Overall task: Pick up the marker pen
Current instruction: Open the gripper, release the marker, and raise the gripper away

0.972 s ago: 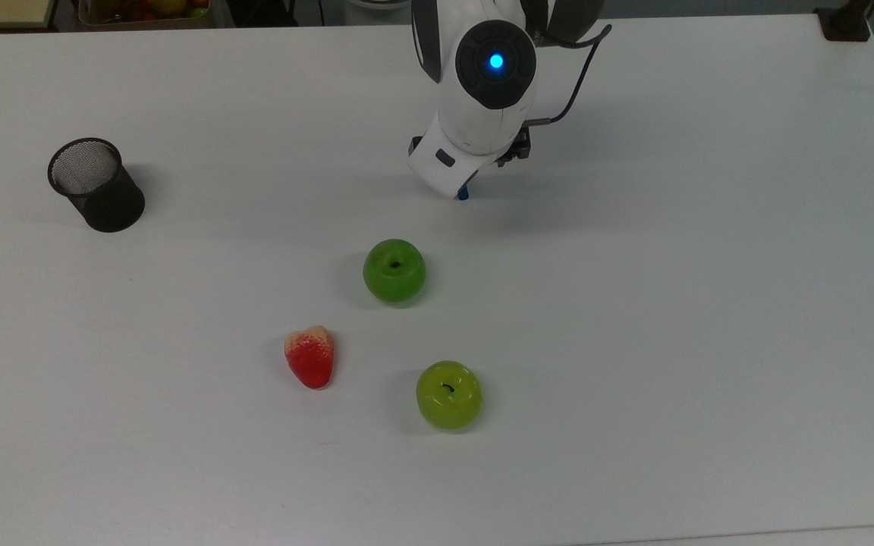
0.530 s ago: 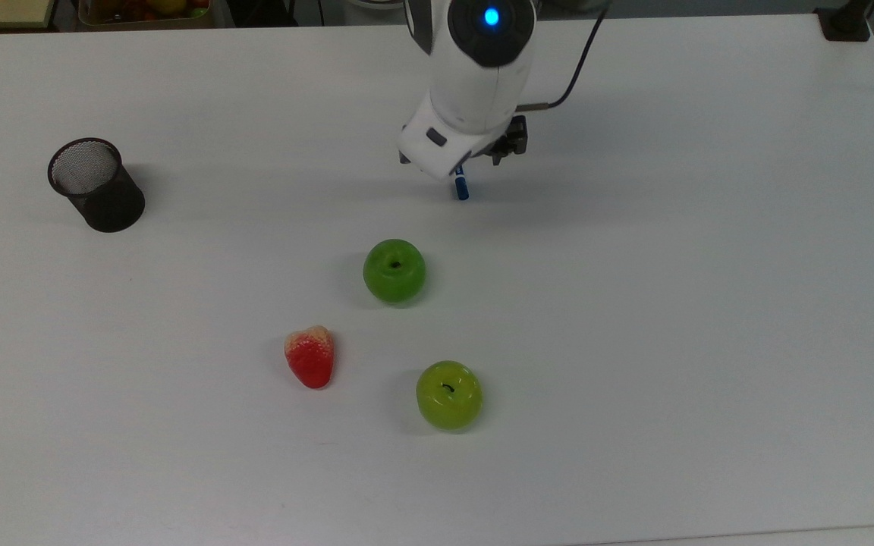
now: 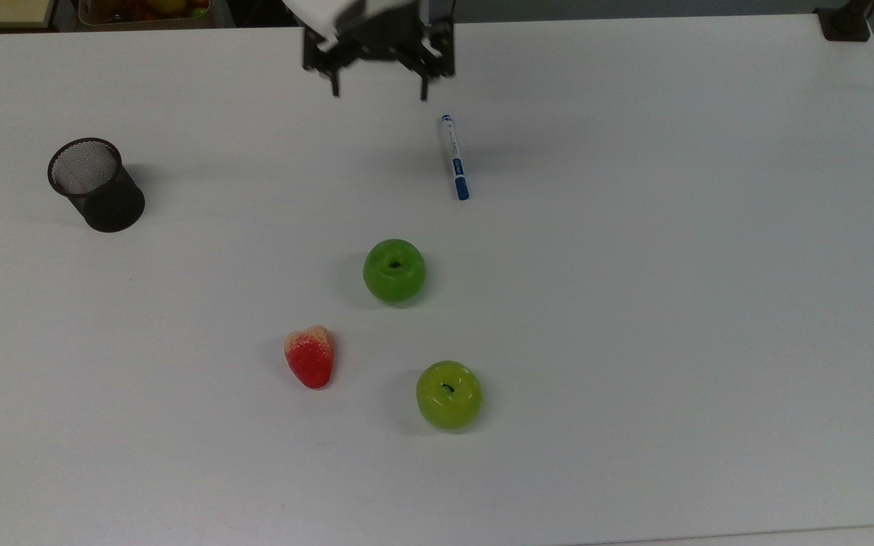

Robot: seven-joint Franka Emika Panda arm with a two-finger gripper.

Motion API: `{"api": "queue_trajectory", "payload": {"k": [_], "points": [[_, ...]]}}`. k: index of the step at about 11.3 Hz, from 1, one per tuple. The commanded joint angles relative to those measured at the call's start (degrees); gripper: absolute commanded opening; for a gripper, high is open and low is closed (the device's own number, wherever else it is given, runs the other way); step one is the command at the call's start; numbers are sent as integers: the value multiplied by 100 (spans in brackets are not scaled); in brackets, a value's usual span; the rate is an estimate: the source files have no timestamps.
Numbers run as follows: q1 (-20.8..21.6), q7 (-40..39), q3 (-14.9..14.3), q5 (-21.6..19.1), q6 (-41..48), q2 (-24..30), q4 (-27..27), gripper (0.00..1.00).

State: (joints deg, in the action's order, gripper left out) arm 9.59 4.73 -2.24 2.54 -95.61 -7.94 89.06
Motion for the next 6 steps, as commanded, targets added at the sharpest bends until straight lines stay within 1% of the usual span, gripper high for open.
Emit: {"api": "queue_trajectory", "payload": {"k": [1,3,4,6], "points": [[-289,-595,-136,2,410,660,226,100],[-545,-632,-84,1,613,846,234,100],[-598,-658,-75,1,649,855,226,100],[-546,-640,-83,10,658,855,226,100]]}}
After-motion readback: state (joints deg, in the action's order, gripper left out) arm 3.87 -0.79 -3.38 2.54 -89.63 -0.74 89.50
